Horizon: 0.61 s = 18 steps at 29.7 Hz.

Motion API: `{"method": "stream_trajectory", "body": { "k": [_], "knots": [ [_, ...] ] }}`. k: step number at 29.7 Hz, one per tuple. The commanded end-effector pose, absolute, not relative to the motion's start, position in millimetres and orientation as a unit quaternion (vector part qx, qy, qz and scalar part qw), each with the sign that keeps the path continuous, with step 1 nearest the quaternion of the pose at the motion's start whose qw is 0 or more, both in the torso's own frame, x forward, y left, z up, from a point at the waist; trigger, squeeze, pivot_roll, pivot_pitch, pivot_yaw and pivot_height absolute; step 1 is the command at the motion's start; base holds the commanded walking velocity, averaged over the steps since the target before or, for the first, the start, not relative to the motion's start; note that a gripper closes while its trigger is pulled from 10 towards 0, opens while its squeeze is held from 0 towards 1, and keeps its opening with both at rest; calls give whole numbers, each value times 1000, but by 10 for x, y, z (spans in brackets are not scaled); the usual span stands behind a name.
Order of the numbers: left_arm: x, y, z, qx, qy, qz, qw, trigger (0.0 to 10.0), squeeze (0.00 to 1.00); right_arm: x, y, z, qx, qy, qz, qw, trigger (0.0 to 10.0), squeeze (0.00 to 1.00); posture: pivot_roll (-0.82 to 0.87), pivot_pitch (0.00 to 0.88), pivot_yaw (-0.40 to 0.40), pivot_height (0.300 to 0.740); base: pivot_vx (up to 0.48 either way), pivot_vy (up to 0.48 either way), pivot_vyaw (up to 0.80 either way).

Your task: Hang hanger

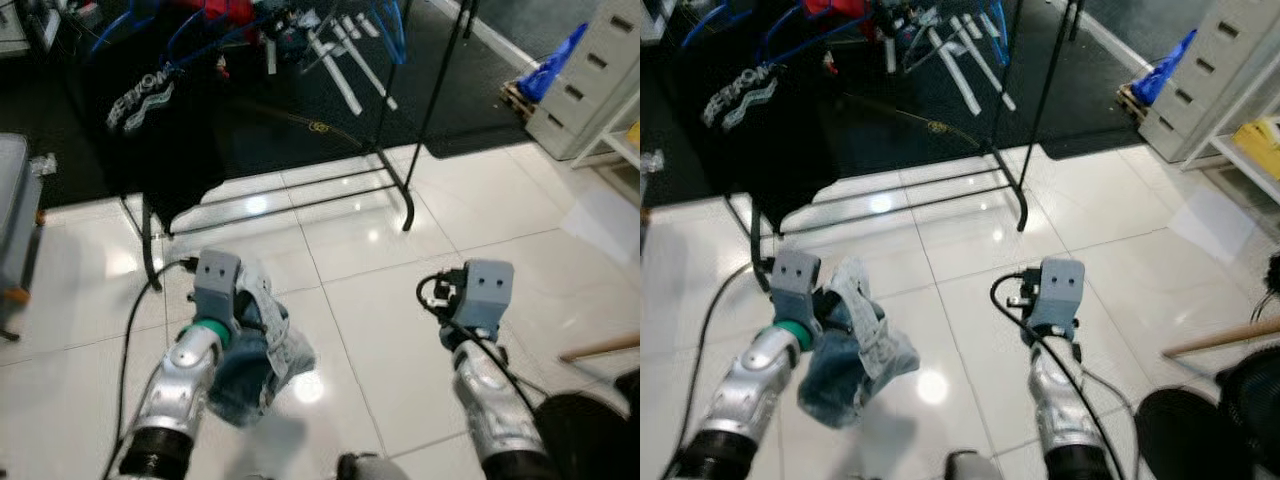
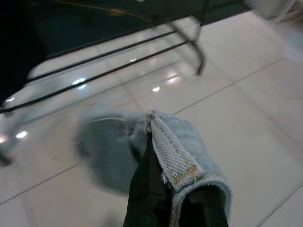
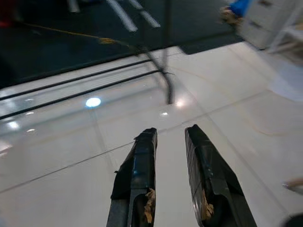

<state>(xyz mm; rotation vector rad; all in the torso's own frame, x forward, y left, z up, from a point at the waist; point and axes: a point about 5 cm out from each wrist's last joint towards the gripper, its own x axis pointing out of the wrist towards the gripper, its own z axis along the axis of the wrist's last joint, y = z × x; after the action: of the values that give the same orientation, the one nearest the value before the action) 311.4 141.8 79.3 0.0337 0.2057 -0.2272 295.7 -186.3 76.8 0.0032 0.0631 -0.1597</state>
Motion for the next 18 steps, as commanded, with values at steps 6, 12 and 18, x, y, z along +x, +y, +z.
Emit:
{"method": "stream_trajectory", "body": {
  "k": [6,12,18],
  "knots": [
    [3106,1425,803,15,97,-114,989,10000,0,2939,-1870,747,8,36,-83,996,10000,0,-35,57,19,740,341,0,-800],
    [3104,1423,803,14,97,-114,989,10000,0,2921,-1879,749,7,36,-84,996,10000,0,-40,60,19,740,342,0,-800],
    [3106,1423,803,13,97,-114,989,10000,0,2920,-1884,750,6,36,-85,996,10000,0,-41,60,18,740,342,0,-800]
  ]
}}
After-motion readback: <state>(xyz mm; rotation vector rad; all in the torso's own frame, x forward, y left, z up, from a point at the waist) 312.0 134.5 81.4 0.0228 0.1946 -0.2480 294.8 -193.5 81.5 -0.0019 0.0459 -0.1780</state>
